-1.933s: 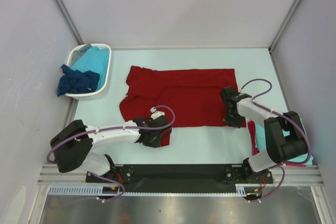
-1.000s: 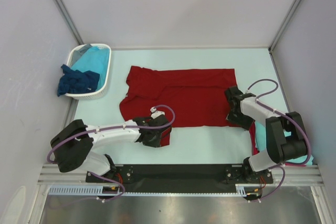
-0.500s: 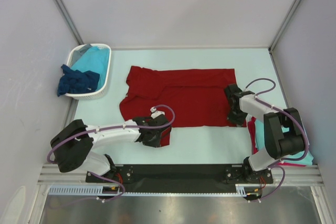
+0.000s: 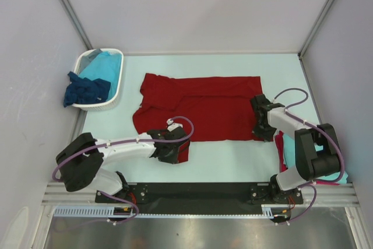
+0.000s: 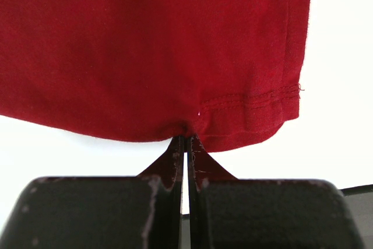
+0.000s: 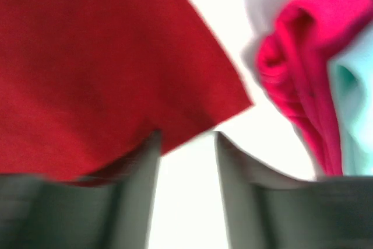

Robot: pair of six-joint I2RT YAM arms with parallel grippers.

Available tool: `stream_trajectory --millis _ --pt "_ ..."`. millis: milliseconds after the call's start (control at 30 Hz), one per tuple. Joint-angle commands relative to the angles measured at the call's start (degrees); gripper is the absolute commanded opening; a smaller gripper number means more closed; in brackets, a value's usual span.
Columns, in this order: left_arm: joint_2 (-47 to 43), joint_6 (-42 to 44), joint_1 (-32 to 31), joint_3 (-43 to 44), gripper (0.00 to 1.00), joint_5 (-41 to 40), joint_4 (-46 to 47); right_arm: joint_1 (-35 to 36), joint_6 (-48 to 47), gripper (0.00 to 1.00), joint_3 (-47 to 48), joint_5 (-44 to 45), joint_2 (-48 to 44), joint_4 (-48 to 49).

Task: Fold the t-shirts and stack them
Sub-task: Grap the side of the flattened tshirt closest away from the robot with both arms

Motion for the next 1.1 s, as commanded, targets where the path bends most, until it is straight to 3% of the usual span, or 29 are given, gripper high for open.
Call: stream_trajectory --millis 0,233,700,1067 --pt "2.46 0.81 1.40 -1.18 0.00 -4.23 3.01 -0.33 1.06 0.58 -1.24 4.03 -3.80 -2.94" --pt "3.52 0.81 1.40 -0.56 0.00 -3.52 3.89 -3.15 0.35 0.63 -1.41 4.83 -8.47 -5.14" --pt "1.23 0.99 1.40 -1.35 0.00 -3.96 3.27 -7.89 2.46 0.64 -6.06 -1.59 -4.69 -1.19" --pt "1.15 1.25 1.40 -1.79 0.00 -3.79 3.45 -8.60 2.11 0.53 -6.77 -3.00 -3.72 2.33"
